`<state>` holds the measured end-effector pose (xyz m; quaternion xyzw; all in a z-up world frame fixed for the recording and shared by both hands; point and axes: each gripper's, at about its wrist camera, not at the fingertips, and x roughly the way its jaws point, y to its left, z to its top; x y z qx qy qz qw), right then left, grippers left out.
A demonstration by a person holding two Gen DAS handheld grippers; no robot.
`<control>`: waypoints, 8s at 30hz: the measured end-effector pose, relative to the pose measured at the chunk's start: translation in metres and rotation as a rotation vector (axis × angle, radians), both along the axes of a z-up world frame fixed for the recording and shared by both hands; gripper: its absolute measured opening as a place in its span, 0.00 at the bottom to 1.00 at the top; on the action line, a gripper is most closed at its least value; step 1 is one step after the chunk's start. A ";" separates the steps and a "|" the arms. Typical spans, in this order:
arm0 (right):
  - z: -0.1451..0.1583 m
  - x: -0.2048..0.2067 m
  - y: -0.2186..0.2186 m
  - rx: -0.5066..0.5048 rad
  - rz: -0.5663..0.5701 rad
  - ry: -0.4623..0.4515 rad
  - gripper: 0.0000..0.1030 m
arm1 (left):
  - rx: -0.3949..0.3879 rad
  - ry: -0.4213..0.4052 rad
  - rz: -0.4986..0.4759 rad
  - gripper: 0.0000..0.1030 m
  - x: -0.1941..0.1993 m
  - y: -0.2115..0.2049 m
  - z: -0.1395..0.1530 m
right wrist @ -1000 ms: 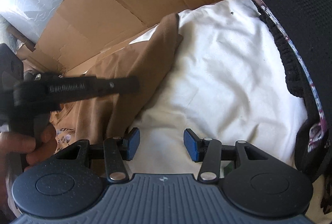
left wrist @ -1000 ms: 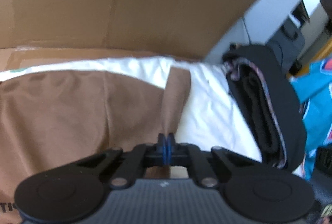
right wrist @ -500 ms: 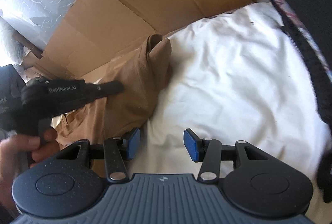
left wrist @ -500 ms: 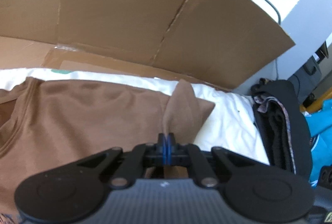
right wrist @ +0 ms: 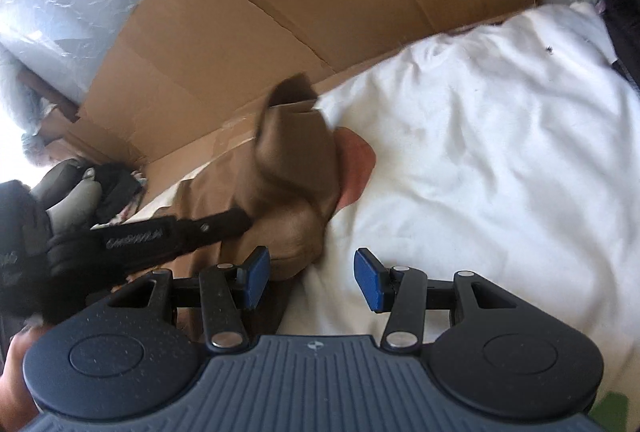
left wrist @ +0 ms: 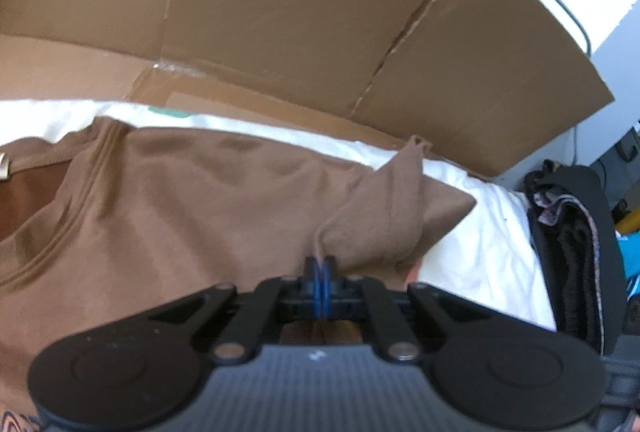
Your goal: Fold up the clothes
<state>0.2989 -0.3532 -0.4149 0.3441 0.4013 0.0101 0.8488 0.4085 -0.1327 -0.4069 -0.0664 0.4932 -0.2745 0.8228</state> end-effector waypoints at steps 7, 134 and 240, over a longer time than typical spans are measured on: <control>-0.004 0.017 0.017 -0.050 0.061 0.003 0.53 | 0.006 0.020 0.009 0.02 0.005 0.003 -0.009; 0.021 0.015 -0.050 -0.920 0.017 0.098 0.02 | 0.149 -0.058 -0.236 0.26 -0.062 -0.038 0.007; 0.078 -0.169 0.126 -0.332 0.315 0.037 0.54 | 0.435 -0.185 0.455 0.09 -0.147 0.265 0.073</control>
